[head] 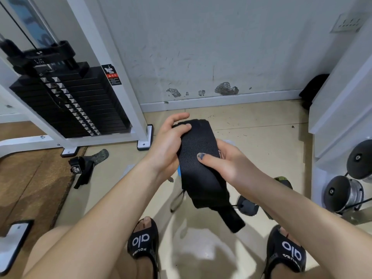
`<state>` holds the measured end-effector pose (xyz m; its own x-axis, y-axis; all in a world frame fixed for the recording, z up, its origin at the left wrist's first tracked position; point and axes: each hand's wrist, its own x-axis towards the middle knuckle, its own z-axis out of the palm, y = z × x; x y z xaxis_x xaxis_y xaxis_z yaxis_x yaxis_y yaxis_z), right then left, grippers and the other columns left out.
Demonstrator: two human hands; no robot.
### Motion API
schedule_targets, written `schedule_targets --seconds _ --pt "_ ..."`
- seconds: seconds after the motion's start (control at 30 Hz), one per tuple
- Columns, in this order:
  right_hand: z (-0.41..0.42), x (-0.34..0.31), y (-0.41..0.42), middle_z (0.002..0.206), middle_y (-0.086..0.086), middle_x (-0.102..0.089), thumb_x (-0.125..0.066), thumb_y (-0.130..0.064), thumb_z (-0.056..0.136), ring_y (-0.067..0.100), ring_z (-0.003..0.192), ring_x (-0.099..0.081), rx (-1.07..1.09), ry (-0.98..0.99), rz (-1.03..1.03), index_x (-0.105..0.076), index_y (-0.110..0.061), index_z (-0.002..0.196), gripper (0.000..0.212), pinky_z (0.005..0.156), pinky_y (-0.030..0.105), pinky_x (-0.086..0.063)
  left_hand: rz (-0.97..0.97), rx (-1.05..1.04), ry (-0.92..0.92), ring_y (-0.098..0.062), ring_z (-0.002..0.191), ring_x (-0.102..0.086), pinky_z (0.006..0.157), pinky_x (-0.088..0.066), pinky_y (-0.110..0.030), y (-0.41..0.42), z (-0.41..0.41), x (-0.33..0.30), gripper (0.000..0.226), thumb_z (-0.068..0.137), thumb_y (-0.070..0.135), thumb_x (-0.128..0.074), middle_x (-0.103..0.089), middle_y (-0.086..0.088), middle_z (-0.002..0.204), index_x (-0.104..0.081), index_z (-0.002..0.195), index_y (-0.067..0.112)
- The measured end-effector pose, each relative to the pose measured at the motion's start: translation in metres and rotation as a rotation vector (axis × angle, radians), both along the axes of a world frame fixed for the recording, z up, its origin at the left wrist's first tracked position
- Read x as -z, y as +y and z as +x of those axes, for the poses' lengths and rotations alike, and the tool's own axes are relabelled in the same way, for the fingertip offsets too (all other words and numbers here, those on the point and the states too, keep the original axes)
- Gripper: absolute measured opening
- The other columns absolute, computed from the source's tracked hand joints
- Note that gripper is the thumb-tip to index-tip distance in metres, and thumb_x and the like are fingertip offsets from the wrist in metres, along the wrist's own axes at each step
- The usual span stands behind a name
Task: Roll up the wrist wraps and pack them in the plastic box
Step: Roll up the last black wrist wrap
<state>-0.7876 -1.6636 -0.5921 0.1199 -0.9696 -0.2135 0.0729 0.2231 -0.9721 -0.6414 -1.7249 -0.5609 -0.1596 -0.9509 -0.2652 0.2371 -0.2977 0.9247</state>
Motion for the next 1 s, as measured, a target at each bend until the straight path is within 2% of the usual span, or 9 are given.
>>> schedule_targets --seconds 0.07,0.2,0.37,0.47,0.6,0.73,0.87,1.0 --pt "-0.005 -0.003 -0.004 0.111 0.011 -0.077 -0.061 -0.011 0.102 0.026 0.102 -0.074 0.037 -0.018 -0.027 -0.066 -0.01 0.123 0.022 0.082 0.032 -0.058 0.013 0.075 -0.081 -0.017 0.079 -0.07 0.068 -0.058 -0.031 0.005 -0.004 0.004 0.031 0.104 0.011 -0.054 -0.07 -0.01 0.103 -0.059 0.134 0.021" --pt "-0.014 -0.008 -0.011 0.114 0.018 -0.075 -0.056 -0.013 0.103 0.03 0.106 -0.073 0.027 -0.074 0.014 -0.069 -0.004 0.12 0.023 0.086 0.036 -0.057 0.007 0.164 -0.183 -0.024 0.085 -0.07 0.07 -0.056 -0.034 0.015 -0.011 0.014 0.027 0.105 0.016 -0.056 -0.069 -0.018 0.116 -0.065 0.126 0.03" --pt "-0.01 -0.002 -0.01 0.115 0.011 -0.076 -0.065 -0.019 0.099 0.026 0.107 -0.073 -0.055 -0.02 0.084 -0.066 -0.013 0.125 0.027 0.091 0.038 -0.056 0.056 0.034 -0.065 -0.018 0.064 -0.067 0.056 -0.056 -0.029 0.003 -0.002 0.007 0.025 0.106 0.006 -0.049 -0.066 -0.012 0.089 -0.062 0.125 0.016" --pt "-0.012 -0.004 -0.01 0.104 0.01 -0.076 -0.061 -0.015 0.102 0.022 0.093 -0.073 -0.021 -0.04 0.054 -0.067 -0.008 0.12 0.021 0.074 0.028 -0.056 0.087 0.052 -0.067 -0.013 0.057 -0.067 0.052 -0.055 -0.023 0.0 -0.003 0.004 0.025 0.105 0.008 -0.052 -0.068 -0.007 0.076 -0.059 0.129 0.015" --pt "-0.016 -0.013 -0.011 0.094 0.012 -0.075 -0.056 -0.014 0.104 0.023 0.085 -0.074 0.01 -0.055 0.05 -0.068 -0.001 0.112 0.02 0.066 0.028 -0.056 0.015 0.225 -0.239 -0.018 0.075 -0.068 0.061 -0.053 -0.027 0.014 -0.005 0.009 0.025 0.104 0.017 -0.059 -0.072 -0.009 0.095 -0.064 0.127 0.023" --pt "-0.013 -0.012 -0.012 0.112 0.02 -0.074 -0.061 -0.019 0.102 0.034 0.101 -0.074 0.046 -0.05 0.086 -0.064 -0.004 0.121 0.025 0.082 0.044 -0.058 0.049 0.169 -0.166 -0.022 0.078 -0.068 0.063 -0.054 -0.03 0.008 0.001 0.007 0.025 0.103 0.012 -0.059 -0.07 -0.016 0.101 -0.066 0.126 0.018" --pt "-0.017 -0.018 -0.013 0.098 0.015 -0.075 -0.069 -0.018 0.097 0.024 0.085 -0.074 0.159 -0.042 0.077 -0.061 -0.003 0.118 0.027 0.066 0.03 -0.056 0.083 0.207 -0.131 -0.013 0.067 -0.069 0.058 -0.055 -0.023 0.003 0.004 0.002 0.027 0.102 0.01 -0.06 -0.072 -0.009 0.09 -0.065 0.127 0.016" --pt "-0.018 -0.023 -0.015 0.099 0.015 -0.074 -0.073 -0.018 0.094 0.022 0.081 -0.074 0.231 -0.062 0.076 -0.059 -0.004 0.119 0.032 0.066 0.032 -0.056 0.029 0.245 -0.243 -0.009 0.068 -0.066 0.061 -0.055 -0.024 0.004 0.006 -0.001 0.024 0.105 0.013 -0.05 -0.069 -0.006 0.094 -0.066 0.122 0.016"
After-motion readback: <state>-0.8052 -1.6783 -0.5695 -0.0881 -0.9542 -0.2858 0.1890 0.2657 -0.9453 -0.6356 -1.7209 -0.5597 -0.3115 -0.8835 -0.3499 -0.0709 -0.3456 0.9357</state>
